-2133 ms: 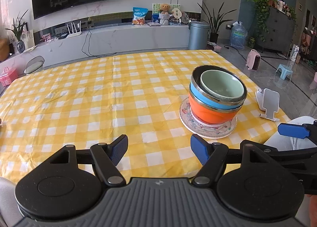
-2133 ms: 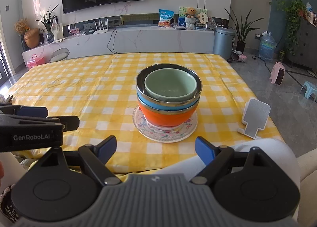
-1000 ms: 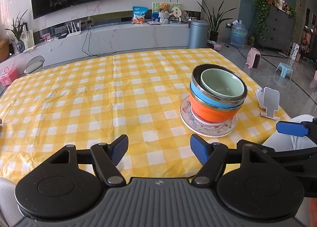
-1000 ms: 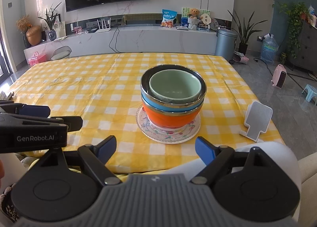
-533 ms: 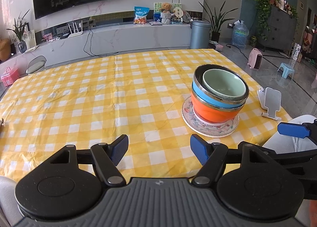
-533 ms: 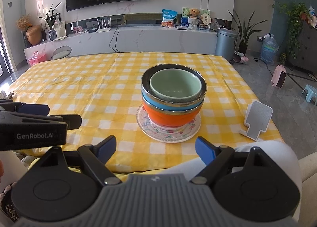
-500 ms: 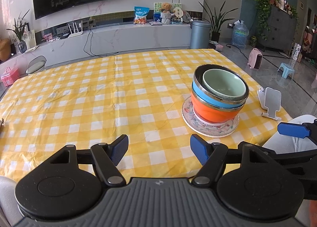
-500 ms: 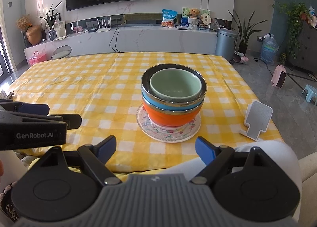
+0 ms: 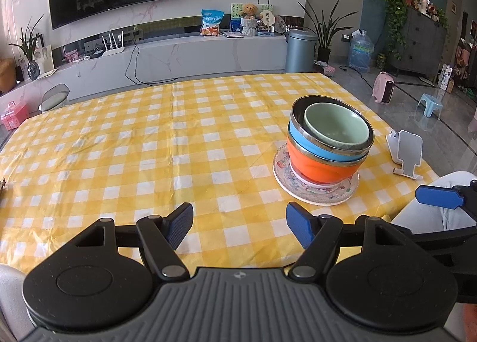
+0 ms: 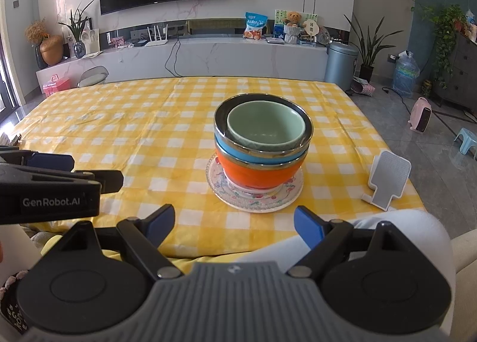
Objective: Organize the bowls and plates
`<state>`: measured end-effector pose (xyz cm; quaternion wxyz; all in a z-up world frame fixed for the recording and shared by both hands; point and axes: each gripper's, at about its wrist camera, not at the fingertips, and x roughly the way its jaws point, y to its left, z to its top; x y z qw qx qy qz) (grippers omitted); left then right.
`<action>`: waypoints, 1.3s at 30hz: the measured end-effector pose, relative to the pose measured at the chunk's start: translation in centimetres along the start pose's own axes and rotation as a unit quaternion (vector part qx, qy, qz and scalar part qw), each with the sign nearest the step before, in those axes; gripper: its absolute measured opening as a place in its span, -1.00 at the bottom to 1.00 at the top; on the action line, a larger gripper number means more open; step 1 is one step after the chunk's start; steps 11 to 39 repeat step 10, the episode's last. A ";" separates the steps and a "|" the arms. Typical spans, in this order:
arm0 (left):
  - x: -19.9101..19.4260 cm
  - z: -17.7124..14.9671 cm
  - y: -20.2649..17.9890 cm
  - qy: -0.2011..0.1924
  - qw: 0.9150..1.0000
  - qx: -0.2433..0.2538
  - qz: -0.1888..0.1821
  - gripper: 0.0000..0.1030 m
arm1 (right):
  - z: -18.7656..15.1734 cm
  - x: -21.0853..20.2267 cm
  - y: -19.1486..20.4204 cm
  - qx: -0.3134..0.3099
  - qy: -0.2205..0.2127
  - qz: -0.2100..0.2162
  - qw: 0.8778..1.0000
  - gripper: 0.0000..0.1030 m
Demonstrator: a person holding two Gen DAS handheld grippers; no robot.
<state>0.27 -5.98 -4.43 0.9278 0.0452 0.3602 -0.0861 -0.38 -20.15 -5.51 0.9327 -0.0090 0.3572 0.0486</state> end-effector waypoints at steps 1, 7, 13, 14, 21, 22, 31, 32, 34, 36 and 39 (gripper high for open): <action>0.0 0.0 0.0 -0.001 1.000 0.001 0.000 0.63 | 0.0 0.0 0.0 0.000 0.000 0.000 1.000 0.66; -0.1 0.0 -0.1 -0.003 1.000 0.004 -0.002 0.61 | -0.1 0.0 0.0 0.001 0.001 0.000 1.000 0.66; -0.1 0.0 -0.1 -0.004 1.000 0.004 -0.001 0.61 | -0.1 0.0 0.0 0.000 0.001 -0.002 1.000 0.68; -0.1 0.0 -0.1 -0.004 1.000 0.004 -0.001 0.61 | -0.1 0.0 0.0 0.000 0.001 -0.002 1.000 0.68; -0.1 0.0 -0.1 -0.004 1.000 0.004 -0.001 0.61 | -0.1 0.0 0.0 0.000 0.001 -0.002 1.000 0.68; -0.1 0.0 -0.1 -0.004 1.000 0.004 -0.001 0.61 | -0.1 0.0 0.0 0.000 0.001 -0.002 1.000 0.68; -0.1 0.0 -0.1 -0.004 1.000 0.004 -0.001 0.61 | -0.1 0.0 0.0 0.000 0.001 -0.002 1.000 0.68; -0.1 0.0 -0.1 -0.004 1.000 0.004 -0.001 0.61 | -0.1 0.0 0.0 0.000 0.001 -0.002 1.000 0.68; -0.1 0.0 -0.1 -0.004 1.000 0.004 -0.001 0.61 | -0.1 0.0 0.0 0.000 0.001 -0.002 1.000 0.68; -0.1 0.0 -0.1 -0.004 1.000 0.004 -0.001 0.61 | -0.1 0.0 0.0 0.000 0.001 -0.002 1.000 0.68; -0.1 0.0 -0.1 -0.004 1.000 0.004 -0.001 0.61 | -0.1 0.0 0.0 0.000 0.001 -0.002 1.000 0.68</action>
